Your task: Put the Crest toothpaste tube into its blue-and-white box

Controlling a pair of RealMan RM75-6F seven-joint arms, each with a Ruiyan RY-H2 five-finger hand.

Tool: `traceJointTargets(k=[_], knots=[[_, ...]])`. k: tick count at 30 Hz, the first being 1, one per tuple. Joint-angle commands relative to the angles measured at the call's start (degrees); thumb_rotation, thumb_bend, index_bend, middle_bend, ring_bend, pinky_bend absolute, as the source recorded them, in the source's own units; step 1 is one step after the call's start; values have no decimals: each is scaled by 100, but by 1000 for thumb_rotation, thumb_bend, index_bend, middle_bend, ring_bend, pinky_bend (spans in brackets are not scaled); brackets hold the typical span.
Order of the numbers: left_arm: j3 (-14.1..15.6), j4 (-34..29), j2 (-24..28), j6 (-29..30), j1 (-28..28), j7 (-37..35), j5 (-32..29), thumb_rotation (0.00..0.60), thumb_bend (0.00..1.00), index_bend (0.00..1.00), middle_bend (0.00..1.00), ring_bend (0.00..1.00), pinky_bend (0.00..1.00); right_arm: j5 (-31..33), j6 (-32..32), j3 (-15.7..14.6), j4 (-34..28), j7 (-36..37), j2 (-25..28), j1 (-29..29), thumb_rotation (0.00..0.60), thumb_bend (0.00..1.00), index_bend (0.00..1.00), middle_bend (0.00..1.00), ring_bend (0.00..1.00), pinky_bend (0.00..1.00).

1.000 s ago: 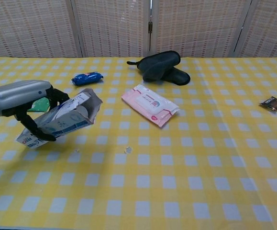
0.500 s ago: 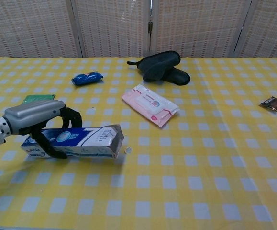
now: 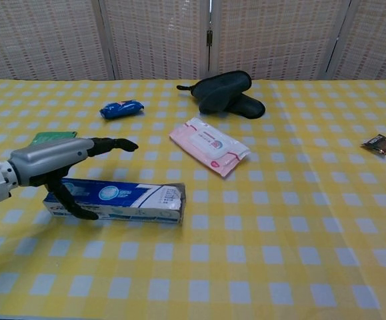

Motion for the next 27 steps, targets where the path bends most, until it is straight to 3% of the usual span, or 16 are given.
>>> traceJointTargets(k=[1, 6, 10, 13, 16, 18, 21, 24, 27], knots=[[-42, -164, 120, 73, 17, -27, -14, 600, 92, 66, 93, 0, 0, 14, 16, 1, -13, -128, 33, -33, 600, 340, 0, 43, 26, 0], [-89, -785, 671, 453, 179, -10, 15, 600, 92, 88, 91, 0, 0, 228, -54, 19, -75, -1081, 153, -239, 600, 341, 0, 43, 27, 0], [-84, -1403, 1347, 966, 592, -39, -155, 600, 119, 102, 90, 0, 0, 557, -123, 23, -133, -2600, 281, -594, 600, 341, 0, 30, 21, 0], [-97, -1469, 1628, 1513, 1107, 527, -486, 600, 135, 114, 91, 0, 0, 1173, -185, 76, -259, -4607, 297, -1052, 600, 340, 0, 7, 3, 0], [-66, -1558, 1796, 1744, 1625, 1347, -1113, 600, 135, 120, 92, 0, 0, 2160, -194, 96, -665, -7441, 148, -1629, 600, 341, 0, 0, 0, 0], [-67, -1628, 1856, 1751, 1822, 1750, -1478, 600, 135, 86, 92, 0, 0, 2657, -200, 105, -974, -8440, 5, -1845, 600, 341, 0, 0, 0, 0], [-232, -1277, 1597, 2097, 2071, 1968, -1712, 600, 134, 17, 91, 0, 0, 3177, -356, 117, -1143, -8934, -164, -2032, 600, 340, 0, 0, 0, 0], [-301, -838, 1295, 2485, 2284, 1921, -1615, 600, 133, 25, 85, 0, 0, 3450, -271, 198, -842, -9110, -423, -2231, 600, 341, 0, 0, 0, 0], [-306, -822, 1275, 2537, 2321, 2128, -1577, 600, 130, 23, 61, 0, 0, 3564, -121, 265, -693, -9283, -605, -2360, 600, 340, 0, 0, 0, 0]])
